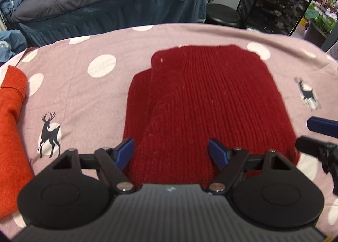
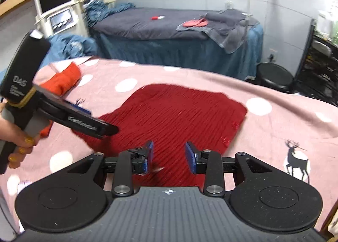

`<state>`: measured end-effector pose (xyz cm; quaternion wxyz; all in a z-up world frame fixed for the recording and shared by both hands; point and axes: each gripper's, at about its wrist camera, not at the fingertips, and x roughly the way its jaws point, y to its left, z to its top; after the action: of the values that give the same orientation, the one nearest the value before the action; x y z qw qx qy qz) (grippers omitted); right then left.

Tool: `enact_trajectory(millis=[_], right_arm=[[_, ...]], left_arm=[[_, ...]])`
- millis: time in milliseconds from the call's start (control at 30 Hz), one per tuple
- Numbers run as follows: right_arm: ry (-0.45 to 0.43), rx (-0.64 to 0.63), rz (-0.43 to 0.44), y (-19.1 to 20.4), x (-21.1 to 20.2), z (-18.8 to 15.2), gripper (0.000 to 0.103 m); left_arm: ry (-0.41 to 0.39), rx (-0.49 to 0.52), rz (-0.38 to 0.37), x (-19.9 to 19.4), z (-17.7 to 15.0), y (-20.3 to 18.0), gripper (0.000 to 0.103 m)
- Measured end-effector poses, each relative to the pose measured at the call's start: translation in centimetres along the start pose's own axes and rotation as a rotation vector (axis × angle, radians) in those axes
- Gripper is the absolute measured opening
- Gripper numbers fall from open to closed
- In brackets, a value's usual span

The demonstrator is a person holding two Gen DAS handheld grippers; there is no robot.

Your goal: Fold small clothes

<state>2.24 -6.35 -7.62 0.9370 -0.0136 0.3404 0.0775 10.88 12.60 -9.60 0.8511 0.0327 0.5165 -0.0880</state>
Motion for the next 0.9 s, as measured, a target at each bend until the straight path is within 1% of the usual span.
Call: enact_trajectory(millis=[100,133,233,433,600,833,900], right_arm=[[0.074,-0.017,-0.013,0.6,1.1,-1.0,0.06],[0.089,-0.008,-0.01,0.2,1.4,-1.5,0.06],[0.086,-0.014,-0.019,0.4,1.5,-2.2,0.061],[0.111,-0.031,-0.031,0.2,2.0,-2.8,0.067],[0.143,-0.024,-0.042,-0.1,2.6,-3.2,0.085],[0.149,0.01,-0.038,-0.6,2.4,-3.1,0.088],[0.151,0.021,-0.039,-0.8,2.3,-2.9,0.096]], left_arm=[[0.03,-0.021,0.013,1.5,-0.5,0.1,0.082],[0.043,-0.028,0.014,1.9,-0.6,0.1,0.083],[0.043,-0.037,0.022,2.4,-1.2,0.3,0.087],[0.053,-0.076,0.013,3.4,-1.8,1.0,0.095],[0.055,-0.08,0.021,3.7,-2.0,1.1,0.1],[0.044,-0.066,0.047,3.1,-1.9,0.7,0.1],[0.024,-0.054,0.06,2.5,-1.8,0.5,0.1]])
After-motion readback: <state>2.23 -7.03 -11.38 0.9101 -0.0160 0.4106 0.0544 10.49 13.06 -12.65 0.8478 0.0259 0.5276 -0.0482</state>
